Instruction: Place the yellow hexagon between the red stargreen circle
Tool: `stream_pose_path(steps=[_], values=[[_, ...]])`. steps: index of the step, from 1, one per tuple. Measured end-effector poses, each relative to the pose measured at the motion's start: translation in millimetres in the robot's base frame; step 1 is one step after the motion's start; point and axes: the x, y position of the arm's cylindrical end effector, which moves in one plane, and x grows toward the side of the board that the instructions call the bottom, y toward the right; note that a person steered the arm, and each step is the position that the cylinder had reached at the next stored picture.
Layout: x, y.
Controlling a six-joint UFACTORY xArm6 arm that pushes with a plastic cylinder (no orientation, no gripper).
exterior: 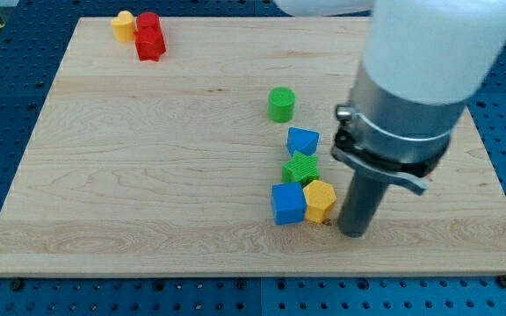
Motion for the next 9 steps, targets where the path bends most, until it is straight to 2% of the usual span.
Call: stream_pose_path(steps=[1, 3, 6, 9], values=[[-4, 6], [-5, -26], [-43, -55], [-76, -121]])
